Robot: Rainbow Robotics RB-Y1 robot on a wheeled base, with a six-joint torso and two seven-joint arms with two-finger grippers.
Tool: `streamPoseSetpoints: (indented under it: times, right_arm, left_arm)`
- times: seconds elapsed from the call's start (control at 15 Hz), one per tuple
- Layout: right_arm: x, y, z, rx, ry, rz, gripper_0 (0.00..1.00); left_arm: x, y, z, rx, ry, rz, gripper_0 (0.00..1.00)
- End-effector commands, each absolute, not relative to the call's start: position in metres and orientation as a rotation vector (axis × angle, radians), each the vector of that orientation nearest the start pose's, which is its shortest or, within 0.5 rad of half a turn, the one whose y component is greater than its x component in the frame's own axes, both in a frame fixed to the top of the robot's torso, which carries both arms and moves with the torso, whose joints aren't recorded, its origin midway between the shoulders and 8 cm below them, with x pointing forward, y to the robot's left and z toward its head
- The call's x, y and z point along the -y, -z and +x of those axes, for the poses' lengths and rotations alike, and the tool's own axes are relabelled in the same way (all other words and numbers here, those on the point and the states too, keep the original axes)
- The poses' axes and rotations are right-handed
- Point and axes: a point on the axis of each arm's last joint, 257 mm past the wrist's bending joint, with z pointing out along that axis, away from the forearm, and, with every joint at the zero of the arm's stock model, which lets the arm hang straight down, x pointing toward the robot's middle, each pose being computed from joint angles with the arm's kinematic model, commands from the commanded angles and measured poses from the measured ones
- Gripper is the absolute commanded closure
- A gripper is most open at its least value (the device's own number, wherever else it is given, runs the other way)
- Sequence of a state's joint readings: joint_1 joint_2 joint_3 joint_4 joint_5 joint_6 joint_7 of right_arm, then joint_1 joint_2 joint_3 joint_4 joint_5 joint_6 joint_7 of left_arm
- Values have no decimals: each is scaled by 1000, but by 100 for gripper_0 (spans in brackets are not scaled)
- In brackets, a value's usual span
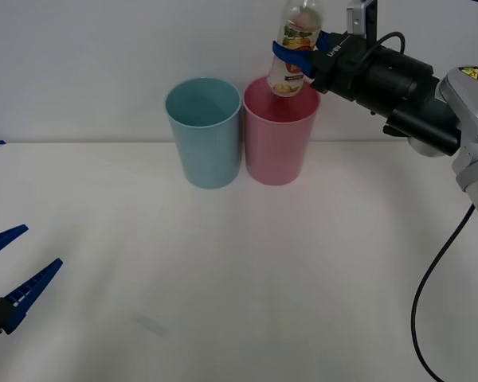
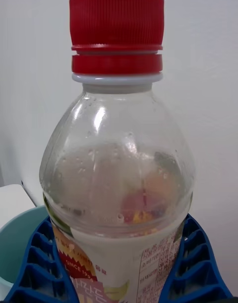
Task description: Grasp the object on the table and drop it into the matching bin: aluminum can to the light blue bin, PET bottle to the pink bin.
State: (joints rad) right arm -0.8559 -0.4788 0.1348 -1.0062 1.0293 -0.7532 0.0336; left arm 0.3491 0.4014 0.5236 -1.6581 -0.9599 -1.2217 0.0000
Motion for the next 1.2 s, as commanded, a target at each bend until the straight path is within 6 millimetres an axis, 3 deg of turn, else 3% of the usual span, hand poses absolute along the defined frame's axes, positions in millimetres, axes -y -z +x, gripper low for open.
streamPoseSetpoints:
  times: [0.07,0.13,0.6,1.2]
  right_arm:
    - [85,-24,638,-1210,-578,-753,17]
    - [85,-24,638,-1211,-579,-752,0]
    - [80,-24,630,-1192,-604,-764,0]
    - [68,-12,565,-1110,-681,-807,0]
  left_arm:
    - [-330,169,342,-1441,567,465,0]
    - [-330,169,342,-1441,567,465,0]
    - [-330,169,342,-1441,567,465,0]
    - [-330,169,342,-1441,567,465,0]
